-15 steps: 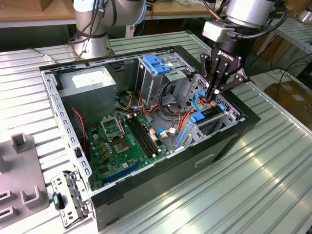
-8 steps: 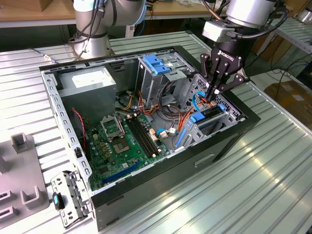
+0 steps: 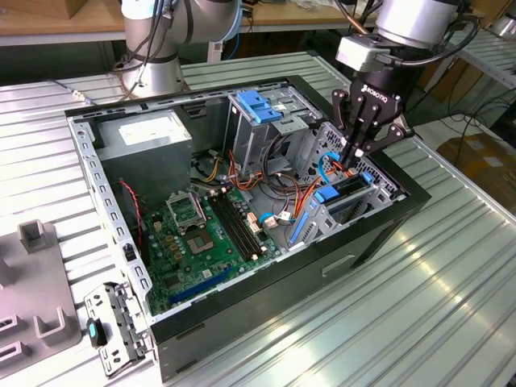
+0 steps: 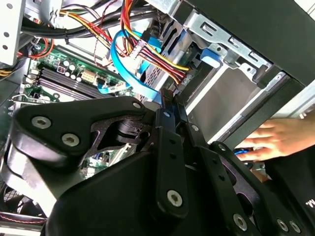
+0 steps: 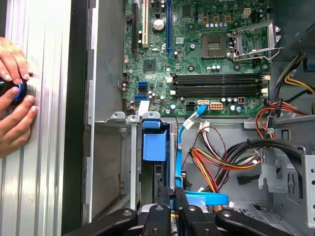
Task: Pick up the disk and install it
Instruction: 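Insert the second disk wire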
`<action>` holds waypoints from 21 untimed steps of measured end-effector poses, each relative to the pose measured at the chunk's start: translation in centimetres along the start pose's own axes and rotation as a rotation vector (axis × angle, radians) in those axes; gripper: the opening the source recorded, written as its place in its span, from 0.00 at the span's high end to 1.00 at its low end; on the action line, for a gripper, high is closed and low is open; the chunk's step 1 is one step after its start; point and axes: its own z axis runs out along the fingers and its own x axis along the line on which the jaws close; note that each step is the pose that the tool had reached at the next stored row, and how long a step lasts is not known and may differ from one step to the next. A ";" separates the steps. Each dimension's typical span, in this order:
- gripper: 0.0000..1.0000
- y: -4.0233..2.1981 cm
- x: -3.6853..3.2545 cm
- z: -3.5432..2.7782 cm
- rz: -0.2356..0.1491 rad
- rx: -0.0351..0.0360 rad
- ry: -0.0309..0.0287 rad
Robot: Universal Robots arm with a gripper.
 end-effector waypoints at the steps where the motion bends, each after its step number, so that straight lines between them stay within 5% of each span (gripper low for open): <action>1: 0.84 0.04 0.10 0.02 -0.001 0.0009 -0.0067; 3: 0.84 0.17 0.31 0.11 -0.008 0.0048 -0.0331; 6: 0.84 0.32 0.48 0.20 -0.013 0.0128 -0.0508; 15: 0.84 0.96 1.34 0.52 -0.019 0.0515 -0.0635; 21: 0.84 1.18 1.90 0.71 -0.022 0.0644 -0.0663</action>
